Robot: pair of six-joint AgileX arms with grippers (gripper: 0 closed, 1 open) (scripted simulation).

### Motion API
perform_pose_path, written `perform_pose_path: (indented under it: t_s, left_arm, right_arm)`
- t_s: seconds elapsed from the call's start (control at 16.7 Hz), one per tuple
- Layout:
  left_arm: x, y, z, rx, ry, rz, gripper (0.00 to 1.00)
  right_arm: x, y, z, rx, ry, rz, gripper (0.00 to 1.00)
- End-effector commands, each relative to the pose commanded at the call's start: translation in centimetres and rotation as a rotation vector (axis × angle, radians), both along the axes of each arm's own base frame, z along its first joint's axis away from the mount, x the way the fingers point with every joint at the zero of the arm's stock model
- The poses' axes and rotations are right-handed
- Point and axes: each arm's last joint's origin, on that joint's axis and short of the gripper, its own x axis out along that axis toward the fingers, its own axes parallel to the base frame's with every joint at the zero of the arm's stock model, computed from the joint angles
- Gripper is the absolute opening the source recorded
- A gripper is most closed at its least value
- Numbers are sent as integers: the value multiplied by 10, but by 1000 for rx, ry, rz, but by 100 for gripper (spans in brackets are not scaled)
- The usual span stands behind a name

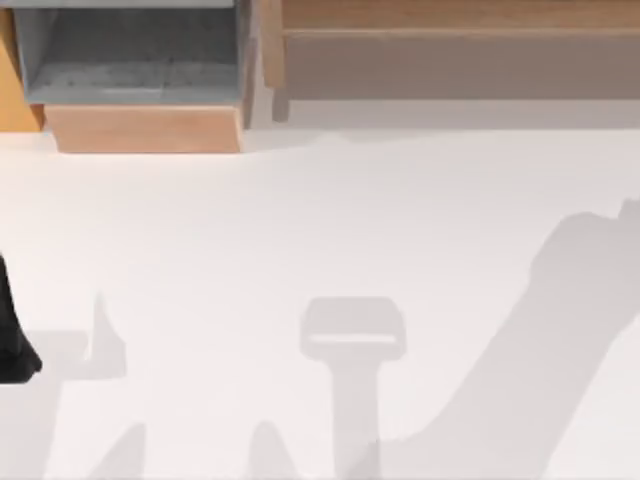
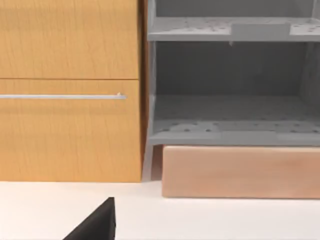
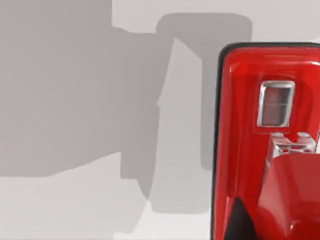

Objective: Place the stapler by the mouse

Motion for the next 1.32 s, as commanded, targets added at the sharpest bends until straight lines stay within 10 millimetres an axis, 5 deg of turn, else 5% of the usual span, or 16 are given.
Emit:
perform_pose_path:
  t_s: [0.48, 1.32]
  left_arm:
    - [0, 0, 0, 0, 0, 0, 100]
    - [0, 0, 0, 0, 0, 0, 100]
  right_arm:
    - [30, -11, 14, -42, -138, 100, 0]
    - [27, 0, 14, 5, -93, 112, 0]
